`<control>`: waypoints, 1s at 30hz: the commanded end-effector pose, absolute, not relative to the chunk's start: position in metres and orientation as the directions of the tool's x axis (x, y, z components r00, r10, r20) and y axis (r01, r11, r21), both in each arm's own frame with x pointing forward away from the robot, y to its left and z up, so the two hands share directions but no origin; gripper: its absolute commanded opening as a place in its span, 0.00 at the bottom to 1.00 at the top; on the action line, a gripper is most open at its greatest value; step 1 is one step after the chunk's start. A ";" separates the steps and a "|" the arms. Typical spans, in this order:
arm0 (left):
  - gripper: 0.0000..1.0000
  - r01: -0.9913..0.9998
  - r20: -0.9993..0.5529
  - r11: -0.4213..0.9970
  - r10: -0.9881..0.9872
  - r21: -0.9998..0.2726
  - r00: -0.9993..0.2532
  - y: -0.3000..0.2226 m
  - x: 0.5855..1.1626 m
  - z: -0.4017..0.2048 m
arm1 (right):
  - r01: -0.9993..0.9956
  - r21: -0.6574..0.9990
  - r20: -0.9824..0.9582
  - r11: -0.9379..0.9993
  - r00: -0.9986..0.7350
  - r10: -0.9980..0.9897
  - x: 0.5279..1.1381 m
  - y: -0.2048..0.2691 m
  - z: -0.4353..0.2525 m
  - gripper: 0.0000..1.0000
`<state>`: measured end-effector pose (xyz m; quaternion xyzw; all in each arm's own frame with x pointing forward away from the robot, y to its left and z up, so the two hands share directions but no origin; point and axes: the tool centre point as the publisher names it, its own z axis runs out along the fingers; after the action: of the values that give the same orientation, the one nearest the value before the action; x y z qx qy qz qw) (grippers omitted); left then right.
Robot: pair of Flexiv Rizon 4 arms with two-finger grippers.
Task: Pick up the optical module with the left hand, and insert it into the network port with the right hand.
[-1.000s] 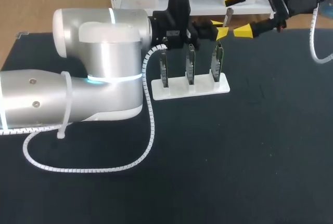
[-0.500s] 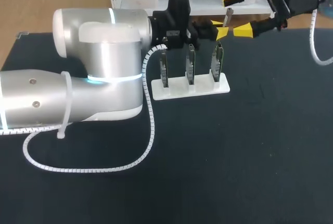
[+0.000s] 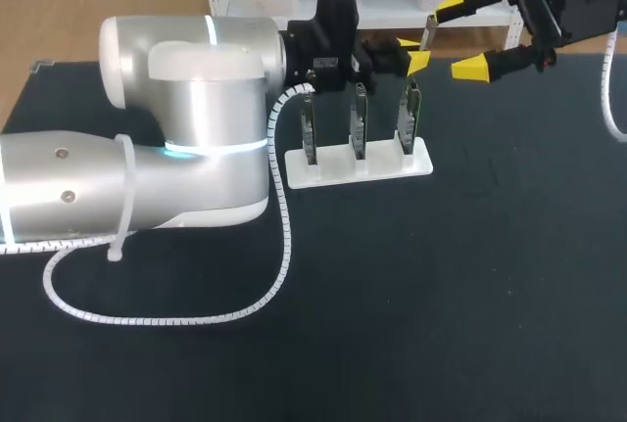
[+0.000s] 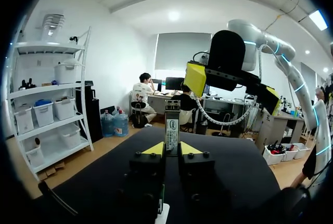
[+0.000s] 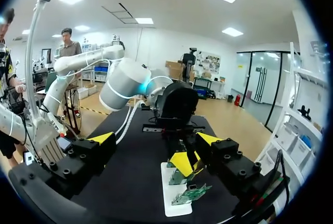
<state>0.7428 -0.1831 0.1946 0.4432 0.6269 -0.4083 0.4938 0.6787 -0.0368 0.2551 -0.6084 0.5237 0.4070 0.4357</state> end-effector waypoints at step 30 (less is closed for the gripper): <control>0.00 0.960 -0.980 0.270 0.158 -0.075 -0.121 -0.184 0.745 0.195 | -0.980 -0.119 -0.949 -0.158 0.158 -0.271 0.721 -0.050 0.269 1.00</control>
<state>0.7428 -0.1831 0.1946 0.4432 0.6269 -0.4083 0.4938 0.7088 -0.0486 0.2715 -0.6295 0.5050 0.4014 0.4330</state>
